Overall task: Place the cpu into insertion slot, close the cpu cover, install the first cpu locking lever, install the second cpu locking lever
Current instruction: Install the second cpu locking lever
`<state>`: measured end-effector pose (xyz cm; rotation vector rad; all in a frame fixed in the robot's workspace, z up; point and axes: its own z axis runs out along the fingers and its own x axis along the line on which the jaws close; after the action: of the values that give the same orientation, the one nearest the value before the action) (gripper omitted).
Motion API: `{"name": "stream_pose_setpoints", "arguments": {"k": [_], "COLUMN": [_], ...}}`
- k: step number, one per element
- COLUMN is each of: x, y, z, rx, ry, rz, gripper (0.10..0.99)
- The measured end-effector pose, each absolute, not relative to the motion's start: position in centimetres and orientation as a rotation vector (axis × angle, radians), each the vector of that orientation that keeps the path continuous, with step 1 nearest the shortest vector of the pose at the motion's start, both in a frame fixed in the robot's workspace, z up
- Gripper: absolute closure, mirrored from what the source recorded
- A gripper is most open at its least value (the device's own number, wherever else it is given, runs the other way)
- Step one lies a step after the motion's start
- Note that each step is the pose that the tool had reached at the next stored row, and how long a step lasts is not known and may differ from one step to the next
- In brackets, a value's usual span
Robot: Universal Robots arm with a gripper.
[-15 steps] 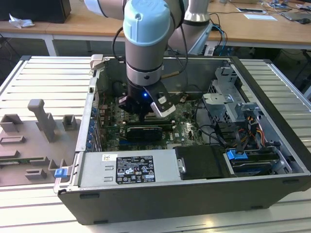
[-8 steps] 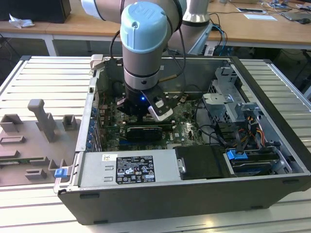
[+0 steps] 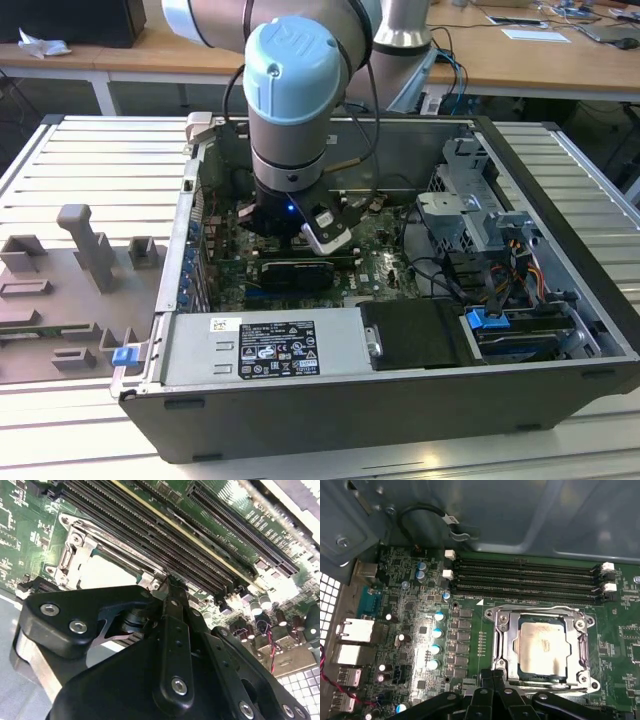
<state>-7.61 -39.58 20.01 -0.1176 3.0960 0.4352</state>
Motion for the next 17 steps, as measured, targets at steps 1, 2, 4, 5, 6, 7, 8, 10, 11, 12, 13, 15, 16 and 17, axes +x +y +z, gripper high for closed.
{"name": "stream_pose_setpoints", "arguments": {"k": [1, 2, 4, 5, 6, 7, 8, 10, 11, 12, 13, 15, 16, 17], "x": [-7.7, -7.7, -7.8, -7.8, -7.8, -7.8, -7.8, -7.8, -7.8, -7.8, -7.8, -7.8, -7.8, -7.7], "y": [-39.6, -39.6, -39.6, -39.6, -39.6, -39.6, -39.6, -39.6, -39.6, -39.6, -39.6, -39.6, -39.6, -39.6], "z": [19.9, 19.9, 19.6, 19.6, 19.6, 19.6, 19.6, 20.3, 21.0, 21.9, 22.9, 24.6, 25.5, 25.7], "rx": [-0.118, -0.118, -0.118, -0.118, -0.118, -0.118, -0.118, -0.118, -0.117, -0.117, -0.117, -0.117, -0.118, -0.118], "ry": [3.095, 3.095, 3.093, 3.093, 3.093, 3.092, 3.092, 3.092, 3.092, 3.092, 3.092, 3.092, 3.092, 3.092], "rz": [0.439, 0.442, 0.451, 0.452, 0.455, 0.456, 0.457, 0.457, 0.456, 0.456, 0.456, 0.456, 0.456, 0.457], "gripper": [0.98, 0.98, 0.98, 0.98, 0.98, 0.98, 0.98, 0.98, 0.98, 0.98, 0.98, 0.98, 0.98, 0.98]}}
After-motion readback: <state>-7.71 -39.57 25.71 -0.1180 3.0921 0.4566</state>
